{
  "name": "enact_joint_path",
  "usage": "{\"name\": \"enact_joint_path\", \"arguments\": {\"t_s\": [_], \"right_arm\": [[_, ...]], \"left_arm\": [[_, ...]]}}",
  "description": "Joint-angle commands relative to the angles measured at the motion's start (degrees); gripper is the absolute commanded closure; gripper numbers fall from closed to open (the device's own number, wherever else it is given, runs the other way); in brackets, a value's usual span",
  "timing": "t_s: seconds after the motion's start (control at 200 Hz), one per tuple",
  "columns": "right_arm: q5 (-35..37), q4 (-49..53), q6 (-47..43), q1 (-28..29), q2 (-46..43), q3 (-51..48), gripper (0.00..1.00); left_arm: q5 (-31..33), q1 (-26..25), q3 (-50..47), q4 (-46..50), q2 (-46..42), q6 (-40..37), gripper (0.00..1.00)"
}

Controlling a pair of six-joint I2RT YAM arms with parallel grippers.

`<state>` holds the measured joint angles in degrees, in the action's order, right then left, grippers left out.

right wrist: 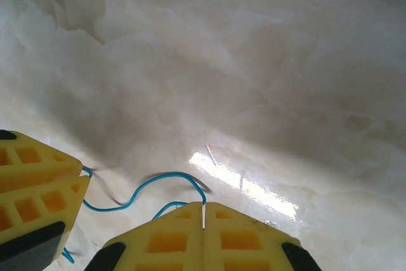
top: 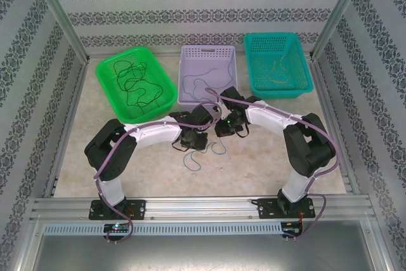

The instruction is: Untangle the cables

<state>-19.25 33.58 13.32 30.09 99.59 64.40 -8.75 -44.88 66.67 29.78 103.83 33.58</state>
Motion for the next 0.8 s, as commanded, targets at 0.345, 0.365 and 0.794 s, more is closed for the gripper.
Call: {"name": "enact_joint_path", "arguments": {"t_s": [0.345,0.365,0.794], "right_arm": [[6.4,1.8,1.6,-3.4,-10.9,-1.0,1.0],[7.4,1.7,2.0,-4.2,-12.4,-1.4,1.0],[15.3,-1.6,17.9,-33.8,-30.3,-2.7,1.0]], "left_arm": [[14.0,7.4,4.8,16.0,-9.8,8.3,1.0],[14.1,9.0,4.6,16.9,-11.1,9.8,1.0],[12.0,42.8,-7.7,19.2,-39.5,30.3,1.0]]}}
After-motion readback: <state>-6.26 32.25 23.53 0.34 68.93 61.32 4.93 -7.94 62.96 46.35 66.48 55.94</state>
